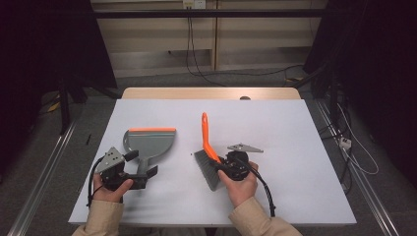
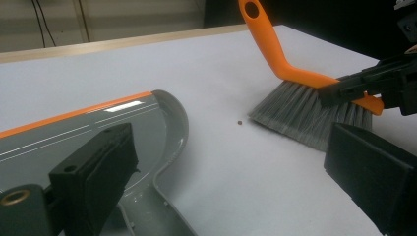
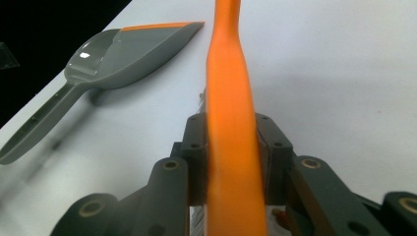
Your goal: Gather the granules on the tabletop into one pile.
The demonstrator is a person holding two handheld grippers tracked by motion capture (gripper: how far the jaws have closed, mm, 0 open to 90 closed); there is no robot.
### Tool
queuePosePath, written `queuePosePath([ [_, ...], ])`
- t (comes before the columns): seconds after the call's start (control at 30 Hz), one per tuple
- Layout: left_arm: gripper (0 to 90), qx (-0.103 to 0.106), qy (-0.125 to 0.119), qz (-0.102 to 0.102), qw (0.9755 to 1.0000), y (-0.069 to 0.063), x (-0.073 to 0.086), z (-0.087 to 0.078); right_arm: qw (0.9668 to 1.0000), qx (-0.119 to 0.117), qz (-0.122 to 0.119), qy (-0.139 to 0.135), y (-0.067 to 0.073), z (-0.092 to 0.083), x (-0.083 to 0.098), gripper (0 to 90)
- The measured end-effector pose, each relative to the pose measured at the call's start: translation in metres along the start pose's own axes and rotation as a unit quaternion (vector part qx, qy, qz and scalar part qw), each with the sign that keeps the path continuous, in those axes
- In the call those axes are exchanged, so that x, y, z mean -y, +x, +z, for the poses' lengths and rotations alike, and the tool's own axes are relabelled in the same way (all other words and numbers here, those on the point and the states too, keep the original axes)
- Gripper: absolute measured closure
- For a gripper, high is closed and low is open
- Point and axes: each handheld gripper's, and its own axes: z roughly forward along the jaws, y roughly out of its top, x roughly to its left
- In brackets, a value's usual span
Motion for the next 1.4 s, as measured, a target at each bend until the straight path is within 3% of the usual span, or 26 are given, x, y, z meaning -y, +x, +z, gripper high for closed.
queuePosePath([
  [0.57, 5.4, 0.002, 0.003, 0.001, 1.0000, -0.001, 0.000, 0.002, 0.9998, 0.017, 0.011, -0.004, -0.022, -0.015, -0.002, 70.8],
  [0.93, 5.4, 0.003, 0.003, 0.001, 1.0000, -0.001, 0.000, 0.004, 0.9992, -0.007, 0.033, -0.020, -0.023, -0.017, -0.008, 71.2],
  [1.17, 5.4, 0.004, 0.003, 0.000, 1.0000, -0.001, 0.000, 0.005, 0.9984, -0.025, 0.037, -0.034, -0.012, -0.009, -0.020, 71.2],
  [1.4, 5.4, 0.001, 0.000, -0.004, 1.0000, 0.002, 0.000, 0.004, 0.9980, -0.046, 0.033, -0.028, 0.014, 0.022, -0.030, 71.3],
])
